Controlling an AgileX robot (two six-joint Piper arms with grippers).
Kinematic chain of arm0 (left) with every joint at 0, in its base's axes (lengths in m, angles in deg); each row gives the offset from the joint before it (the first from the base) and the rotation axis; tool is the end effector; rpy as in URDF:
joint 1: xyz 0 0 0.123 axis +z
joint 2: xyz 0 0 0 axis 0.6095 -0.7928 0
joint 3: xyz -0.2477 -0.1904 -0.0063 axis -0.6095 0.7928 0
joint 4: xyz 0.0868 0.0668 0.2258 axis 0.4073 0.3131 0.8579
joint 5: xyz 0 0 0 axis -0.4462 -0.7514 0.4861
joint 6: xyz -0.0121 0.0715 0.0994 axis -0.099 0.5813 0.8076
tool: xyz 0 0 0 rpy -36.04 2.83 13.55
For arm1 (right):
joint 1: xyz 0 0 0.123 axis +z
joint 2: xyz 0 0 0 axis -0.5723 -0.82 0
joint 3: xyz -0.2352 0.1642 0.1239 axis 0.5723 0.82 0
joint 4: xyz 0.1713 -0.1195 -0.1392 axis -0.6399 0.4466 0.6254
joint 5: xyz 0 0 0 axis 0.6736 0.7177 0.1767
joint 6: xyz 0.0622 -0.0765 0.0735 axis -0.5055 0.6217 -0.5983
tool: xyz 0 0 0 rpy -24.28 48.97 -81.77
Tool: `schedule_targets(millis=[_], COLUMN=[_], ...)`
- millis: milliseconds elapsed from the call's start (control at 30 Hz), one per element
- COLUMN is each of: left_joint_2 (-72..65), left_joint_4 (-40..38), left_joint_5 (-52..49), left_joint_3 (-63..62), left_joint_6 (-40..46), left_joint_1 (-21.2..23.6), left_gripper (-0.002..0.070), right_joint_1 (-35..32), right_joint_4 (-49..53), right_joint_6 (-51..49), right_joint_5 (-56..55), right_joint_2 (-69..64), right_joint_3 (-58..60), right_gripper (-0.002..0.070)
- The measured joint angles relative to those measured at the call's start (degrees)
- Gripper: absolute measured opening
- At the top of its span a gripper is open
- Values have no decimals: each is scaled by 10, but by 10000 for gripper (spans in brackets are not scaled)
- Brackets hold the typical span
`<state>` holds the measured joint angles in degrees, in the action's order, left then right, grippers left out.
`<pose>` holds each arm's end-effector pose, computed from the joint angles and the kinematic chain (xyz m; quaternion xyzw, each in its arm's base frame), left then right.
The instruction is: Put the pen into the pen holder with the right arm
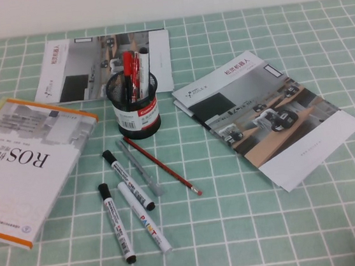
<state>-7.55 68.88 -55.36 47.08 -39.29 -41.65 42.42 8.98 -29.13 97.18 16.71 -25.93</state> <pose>0.0541 -0.0056 0.1622 0.0185 0.8060 -0.0377 0.5904 0.0547 0.0104 0.1636 -0.0559 0.7983 0.0520 0.5974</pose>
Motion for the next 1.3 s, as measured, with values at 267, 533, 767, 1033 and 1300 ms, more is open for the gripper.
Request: schedule_targets(millis=[267,533,767,1033,1300], left_joint_2=[0,0,0,0,0], left_joint_4=[0,0,0,0,0], left_joint_5=[0,0,0,0,0], left_joint_3=[0,0,0,0,0], left_joint_6=[0,0,0,0,0], left_joint_1=[0,0,0,0,0], left_gripper=[-4,-4,-4,-4,-4], right_joint_1=[-1,-1,-1,-1,-1], right_joint_4=[-29,-37,-37,-38,-39], right_joint_6=[5,7,8,8,8], right_joint_5=[-1,-1,-1,-1,-1], right_joint_2=[0,0,0,0,0], right_joint_3=[0,0,0,0,0], right_gripper=[-19,-19,-19,-19,-19])
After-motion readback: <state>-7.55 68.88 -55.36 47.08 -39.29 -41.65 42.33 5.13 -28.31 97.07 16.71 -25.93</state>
